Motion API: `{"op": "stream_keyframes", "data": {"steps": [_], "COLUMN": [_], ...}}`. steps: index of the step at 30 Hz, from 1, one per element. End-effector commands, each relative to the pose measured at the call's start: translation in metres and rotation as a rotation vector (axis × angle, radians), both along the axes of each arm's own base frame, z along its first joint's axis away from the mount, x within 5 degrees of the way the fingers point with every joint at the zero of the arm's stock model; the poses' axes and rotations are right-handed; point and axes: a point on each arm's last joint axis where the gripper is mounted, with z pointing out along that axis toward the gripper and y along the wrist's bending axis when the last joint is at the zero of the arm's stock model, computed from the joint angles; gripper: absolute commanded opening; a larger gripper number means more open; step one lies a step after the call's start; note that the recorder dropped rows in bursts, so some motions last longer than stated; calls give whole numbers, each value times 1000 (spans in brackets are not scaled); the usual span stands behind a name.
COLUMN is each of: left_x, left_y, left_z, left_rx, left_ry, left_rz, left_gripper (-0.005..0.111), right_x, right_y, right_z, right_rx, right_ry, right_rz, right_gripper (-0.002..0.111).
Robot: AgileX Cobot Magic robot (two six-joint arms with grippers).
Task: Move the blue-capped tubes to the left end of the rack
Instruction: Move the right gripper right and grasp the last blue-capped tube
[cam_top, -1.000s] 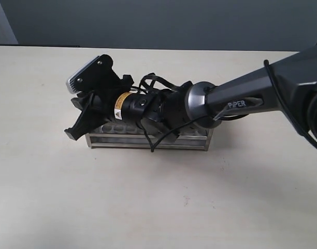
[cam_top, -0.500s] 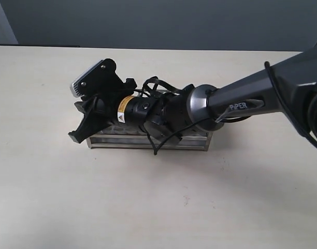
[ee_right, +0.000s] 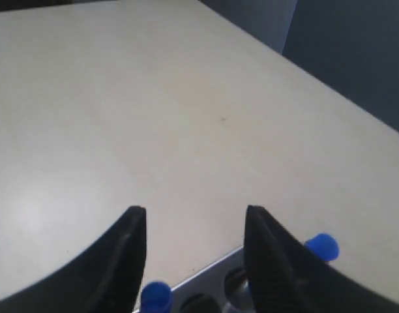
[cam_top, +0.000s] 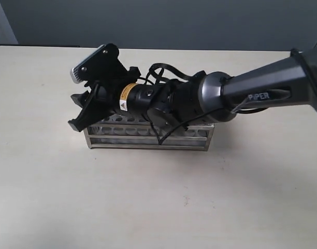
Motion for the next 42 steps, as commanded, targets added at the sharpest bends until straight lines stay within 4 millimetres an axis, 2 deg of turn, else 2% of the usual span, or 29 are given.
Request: {"op": "stream_keyframes", "data": {"steps": [1, 5, 7, 10, 15, 20, 28, 33, 42], "left_x": [0, 0, 0, 0, 0, 0, 0, 0, 0], "left_y": [0, 0, 0, 0, 0, 0, 0, 0, 0], "left_z": [0, 0, 0, 0, 0, 0, 0, 0, 0], "left_rx": [0, 0, 0, 0, 0, 0, 0, 0, 0], "left_ry": [-11, -11, -11, -11, -11, -11, -11, -11, -11], "left_rz": [1, 1, 1, 1, 1, 1, 1, 1, 1], "left_gripper": [0, 0, 0, 0, 0, 0, 0, 0, 0], "right_x": [-5, -16, -31, -45, -47, -36, -32, -30, -13], "right_y": [-5, -19, -35, -65, -127, -153, -158, -157, -143], "right_z": [32, 69, 79, 73, 50, 43, 45, 37, 21], "right_rx": [-6, -44, -5, 31, -23, -24, 15, 19, 25], "right_ry": [-55, -97, -118, -118, -91, -56, -53, -20, 2], "right_rz": [17, 20, 27, -1, -215, -347, -385, -394, -379], "right_gripper": [46, 46, 46, 46, 46, 46, 49, 59, 59]}}
